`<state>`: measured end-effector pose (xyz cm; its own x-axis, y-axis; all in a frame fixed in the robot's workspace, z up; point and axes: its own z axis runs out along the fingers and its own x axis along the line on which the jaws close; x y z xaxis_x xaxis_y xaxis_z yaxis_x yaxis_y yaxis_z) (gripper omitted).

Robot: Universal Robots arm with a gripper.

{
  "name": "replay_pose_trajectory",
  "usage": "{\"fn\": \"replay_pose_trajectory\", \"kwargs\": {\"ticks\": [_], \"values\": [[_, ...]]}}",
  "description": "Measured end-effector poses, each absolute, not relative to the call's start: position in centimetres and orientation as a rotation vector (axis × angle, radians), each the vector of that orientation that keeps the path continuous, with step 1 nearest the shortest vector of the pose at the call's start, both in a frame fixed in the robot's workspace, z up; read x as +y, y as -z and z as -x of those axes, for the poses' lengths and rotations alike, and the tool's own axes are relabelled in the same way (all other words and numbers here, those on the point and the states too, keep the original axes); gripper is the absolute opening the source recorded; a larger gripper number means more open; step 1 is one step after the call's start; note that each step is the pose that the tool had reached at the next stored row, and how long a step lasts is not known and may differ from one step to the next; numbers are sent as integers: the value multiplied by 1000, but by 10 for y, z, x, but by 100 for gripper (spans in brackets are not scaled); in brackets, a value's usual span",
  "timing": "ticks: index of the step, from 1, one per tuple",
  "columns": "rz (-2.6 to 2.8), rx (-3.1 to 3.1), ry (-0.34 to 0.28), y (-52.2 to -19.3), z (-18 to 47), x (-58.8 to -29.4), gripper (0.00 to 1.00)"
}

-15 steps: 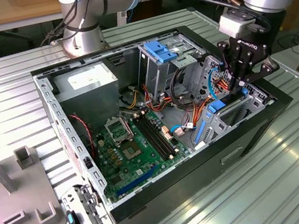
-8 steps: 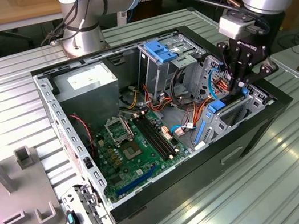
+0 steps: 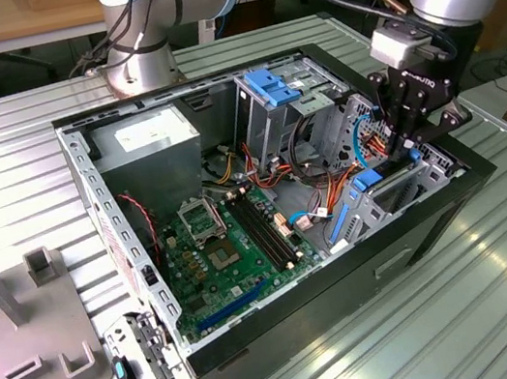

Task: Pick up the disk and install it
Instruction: 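Insert the first disk wire, then insert the second disk wire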

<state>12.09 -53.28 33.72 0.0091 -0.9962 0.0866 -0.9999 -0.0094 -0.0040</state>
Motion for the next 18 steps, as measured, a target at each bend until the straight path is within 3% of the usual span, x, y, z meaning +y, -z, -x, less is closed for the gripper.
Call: {"fn": "replay_pose_trajectory", "kwargs": {"ticks": [6,7,15,18], "values": [[-2189,-2169,-100,-349,-121,-533,24],[-2189,-2169,-100,-349,-121,-533,11],[-2189,-2169,-100,-349,-121,-533,11],[-2189,-2168,-100,-374,-120,-533,11]]}}
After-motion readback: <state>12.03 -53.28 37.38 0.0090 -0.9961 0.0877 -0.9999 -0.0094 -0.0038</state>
